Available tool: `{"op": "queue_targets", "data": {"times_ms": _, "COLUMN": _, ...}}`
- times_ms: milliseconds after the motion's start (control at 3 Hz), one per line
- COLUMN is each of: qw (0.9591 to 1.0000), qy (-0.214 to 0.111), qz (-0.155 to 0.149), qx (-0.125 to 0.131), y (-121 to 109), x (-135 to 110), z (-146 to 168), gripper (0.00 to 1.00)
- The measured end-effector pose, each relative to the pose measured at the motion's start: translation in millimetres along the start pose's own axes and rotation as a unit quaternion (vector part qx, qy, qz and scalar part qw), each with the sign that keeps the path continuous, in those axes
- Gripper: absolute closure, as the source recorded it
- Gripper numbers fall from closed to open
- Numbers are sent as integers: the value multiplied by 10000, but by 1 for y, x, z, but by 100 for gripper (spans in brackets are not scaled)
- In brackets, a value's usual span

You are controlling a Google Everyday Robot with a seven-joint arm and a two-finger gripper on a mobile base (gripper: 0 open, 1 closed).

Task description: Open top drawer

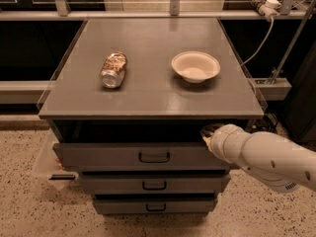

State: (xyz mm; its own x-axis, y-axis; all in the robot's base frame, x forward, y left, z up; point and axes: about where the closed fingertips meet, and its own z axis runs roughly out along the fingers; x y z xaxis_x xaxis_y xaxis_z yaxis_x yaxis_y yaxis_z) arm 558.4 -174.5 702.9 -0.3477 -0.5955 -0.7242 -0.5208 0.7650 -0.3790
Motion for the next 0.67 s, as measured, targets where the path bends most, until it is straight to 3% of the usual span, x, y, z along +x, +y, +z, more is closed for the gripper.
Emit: {"op": "queue_targets", "data": {"times_ms": 667, "qw": 9999, "qy": 44, "qz": 100, "qx": -69, "y": 8, "x": 8, "z": -7, "gripper": 100}}
